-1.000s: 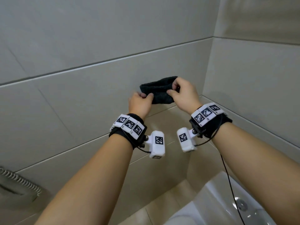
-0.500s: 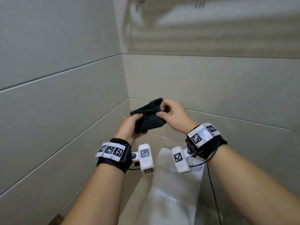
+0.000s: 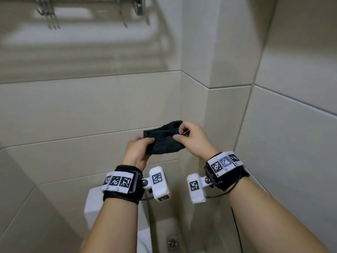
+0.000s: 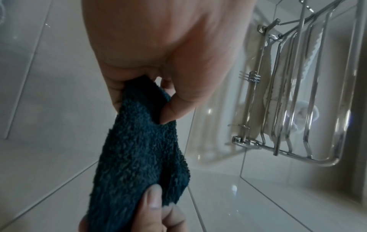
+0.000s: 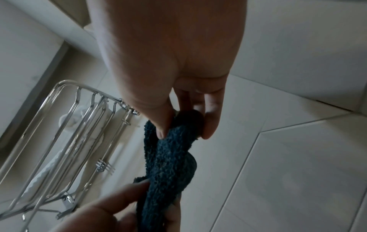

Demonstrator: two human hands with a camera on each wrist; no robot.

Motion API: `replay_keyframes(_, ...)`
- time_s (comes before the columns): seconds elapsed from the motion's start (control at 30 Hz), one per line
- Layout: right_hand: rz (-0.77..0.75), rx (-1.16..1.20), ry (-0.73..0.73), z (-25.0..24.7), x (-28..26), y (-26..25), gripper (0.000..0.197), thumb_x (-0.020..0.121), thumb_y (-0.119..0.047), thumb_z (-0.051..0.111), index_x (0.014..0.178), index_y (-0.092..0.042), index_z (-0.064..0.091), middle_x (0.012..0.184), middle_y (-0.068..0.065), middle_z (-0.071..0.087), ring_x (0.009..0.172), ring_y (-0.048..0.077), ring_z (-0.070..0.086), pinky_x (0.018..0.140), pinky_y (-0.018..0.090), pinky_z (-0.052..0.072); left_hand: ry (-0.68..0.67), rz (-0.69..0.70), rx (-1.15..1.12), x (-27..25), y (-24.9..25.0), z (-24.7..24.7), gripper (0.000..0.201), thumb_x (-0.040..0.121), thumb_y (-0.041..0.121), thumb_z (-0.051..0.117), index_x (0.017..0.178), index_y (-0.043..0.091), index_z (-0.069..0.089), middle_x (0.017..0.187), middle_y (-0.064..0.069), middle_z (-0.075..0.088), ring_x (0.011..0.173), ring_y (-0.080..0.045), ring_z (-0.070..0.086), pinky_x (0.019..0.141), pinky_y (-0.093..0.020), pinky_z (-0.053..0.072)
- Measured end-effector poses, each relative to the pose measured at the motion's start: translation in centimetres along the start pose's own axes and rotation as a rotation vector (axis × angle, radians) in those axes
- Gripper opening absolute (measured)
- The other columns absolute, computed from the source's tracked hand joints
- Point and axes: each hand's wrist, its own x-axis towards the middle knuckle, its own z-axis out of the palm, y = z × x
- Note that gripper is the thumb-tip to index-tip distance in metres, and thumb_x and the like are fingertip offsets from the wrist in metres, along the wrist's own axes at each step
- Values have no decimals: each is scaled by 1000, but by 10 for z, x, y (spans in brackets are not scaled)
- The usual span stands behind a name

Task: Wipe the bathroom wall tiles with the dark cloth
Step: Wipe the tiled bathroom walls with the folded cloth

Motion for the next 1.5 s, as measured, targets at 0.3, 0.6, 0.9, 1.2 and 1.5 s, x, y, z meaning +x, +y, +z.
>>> replay_keyframes(0.3, 60, -97, 133, 28, -41, -43, 28, 80, -18, 77, 71, -18, 50, 65, -9, 50, 62, 10, 45, 61, 25, 38, -134, 39, -1, -15, 18, -45, 2, 94, 3, 61, 96, 4, 61, 91, -18, 67, 80, -27, 65, 66, -32, 53)
replay_keyframes(0.6, 161, -168, 332, 12, -99, -98, 24, 81, -20, 77, 78, -11, 55, 67, -7, 52, 61, 9, 45, 55, 17, 35, -298, 11, 40, -51, 44, -39, 15, 93, 6, 65, 84, 11, 54, 79, -9, 65, 68, -20, 64, 59, -30, 52)
replay_keyframes(0.9, 281, -122, 547, -54, -170, -122, 27, 72, -34, 75, 80, -30, 48, 79, -2, 58, 64, 19, 51, 64, 40, 51, -471, 86, 29, -126, 53, 23, 17, 90, -1, 65, 85, 12, 56, 88, -13, 66, 75, -23, 65, 72, -35, 55)
replay_keyframes(1.2, 377, -53, 731, -111, -241, -142, 24, 76, -32, 71, 83, -29, 48, 79, 1, 59, 70, 21, 54, 62, 32, 41, -596, 125, 49, -213, 51, 73, 18, 89, -1, 66, 101, 9, 58, 114, -22, 66, 93, -29, 65, 85, -44, 55)
replay_keyframes(1.5, 284, -44, 803, -113, -264, -170, 24, 73, -30, 72, 80, -27, 49, 75, 0, 58, 68, 18, 52, 66, 36, 45, -571, 232, 41, -248, 62, 68, 24, 90, -2, 65, 85, 18, 53, 100, -12, 62, 85, -23, 61, 67, -30, 52)
